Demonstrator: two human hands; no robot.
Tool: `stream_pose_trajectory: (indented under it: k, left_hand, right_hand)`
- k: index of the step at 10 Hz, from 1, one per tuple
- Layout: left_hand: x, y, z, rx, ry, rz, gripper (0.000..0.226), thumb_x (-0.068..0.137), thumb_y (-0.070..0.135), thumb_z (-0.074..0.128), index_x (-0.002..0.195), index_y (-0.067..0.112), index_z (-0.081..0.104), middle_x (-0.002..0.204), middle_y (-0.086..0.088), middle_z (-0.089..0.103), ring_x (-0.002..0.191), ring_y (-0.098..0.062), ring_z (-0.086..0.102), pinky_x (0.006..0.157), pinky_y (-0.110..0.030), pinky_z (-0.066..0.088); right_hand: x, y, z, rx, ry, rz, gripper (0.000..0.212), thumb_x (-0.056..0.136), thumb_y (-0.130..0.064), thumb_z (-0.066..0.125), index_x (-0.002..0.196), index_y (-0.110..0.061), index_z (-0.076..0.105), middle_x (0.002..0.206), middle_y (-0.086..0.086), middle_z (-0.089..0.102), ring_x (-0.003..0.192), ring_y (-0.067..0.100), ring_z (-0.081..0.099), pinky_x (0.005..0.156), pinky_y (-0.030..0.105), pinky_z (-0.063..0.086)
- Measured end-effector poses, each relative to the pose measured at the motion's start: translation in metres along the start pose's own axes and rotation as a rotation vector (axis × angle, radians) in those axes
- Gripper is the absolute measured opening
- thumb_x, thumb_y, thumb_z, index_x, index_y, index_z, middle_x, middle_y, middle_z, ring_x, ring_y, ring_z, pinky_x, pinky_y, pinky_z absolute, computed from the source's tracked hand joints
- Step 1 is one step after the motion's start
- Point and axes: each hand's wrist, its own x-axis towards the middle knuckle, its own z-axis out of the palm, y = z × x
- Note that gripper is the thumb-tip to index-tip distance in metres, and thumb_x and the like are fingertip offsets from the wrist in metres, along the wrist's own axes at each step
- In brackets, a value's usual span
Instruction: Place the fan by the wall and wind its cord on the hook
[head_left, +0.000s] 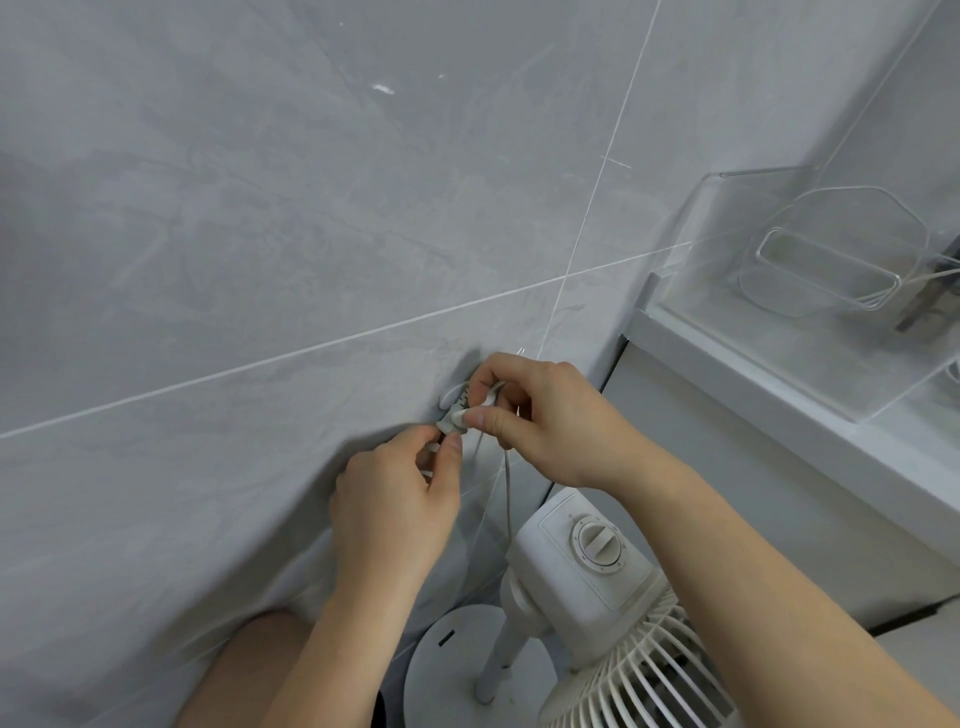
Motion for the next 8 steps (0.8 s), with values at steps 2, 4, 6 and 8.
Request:
stream_pose_trajectory:
  k: [2, 4, 6, 8]
  left_hand:
    - [-0.002, 0.0, -0.004, 0.031, -0.006, 0.032, 0.018, 0.092, 0.045, 0.064, 0.095, 0.031, 0.076, 0.066, 0.012, 0.072, 0.07, -0.026, 0.071, 0.06, -0.037, 0.055]
    - [-0.004, 0.01, -0.025, 0.306, -0.178, 0.026, 0.046, 0.092, 0.065, 0.047, 0.108, 0.033, 0.075, 0.087, 0.009, 0.077, 0.09, -0.026, 0.07, 0.069, -0.033, 0.052]
    - [-0.006, 0.023, -0.039, 0.193, -0.105, 0.126, 0.027, 0.09, 0.058, 0.058, 0.095, 0.038, 0.074, 0.065, 0.023, 0.068, 0.073, -0.012, 0.07, 0.059, -0.027, 0.044]
    - [-0.019, 0.023, -0.055, -0.001, -0.168, 0.385, 0.043, 0.093, 0.048, 0.054, 0.063, 0.017, 0.056, 0.048, 0.002, 0.051, 0.046, -0.018, 0.048, 0.046, -0.029, 0.041]
  right_hand:
    - [0.002, -0.002, 0.001, -0.055, 0.103, 0.085, 0.03, 0.084, -0.047, 0.081, 0.085, -0.028, 0.057, 0.055, -0.007, 0.058, 0.052, 0.01, 0.048, 0.057, 0.033, 0.042]
    - [0.0, 0.0, -0.003, -0.055, 0.083, 0.146, 0.043, 0.081, -0.052, 0.082, 0.069, -0.027, 0.049, 0.052, -0.01, 0.047, 0.051, 0.009, 0.042, 0.055, 0.025, 0.035]
    - [-0.006, -0.013, -0.02, 0.264, 0.098, 0.104, 0.043, 0.109, -0.034, 0.049, 0.075, -0.012, 0.064, 0.059, -0.001, 0.062, 0.05, 0.006, 0.046, 0.056, 0.021, 0.039]
    - [-0.022, -0.059, -0.072, 1.119, 0.266, 0.148, 0.044, 0.108, -0.026, 0.039, 0.071, -0.017, 0.06, 0.06, 0.002, 0.051, 0.048, 0.016, 0.033, 0.05, 0.03, 0.023]
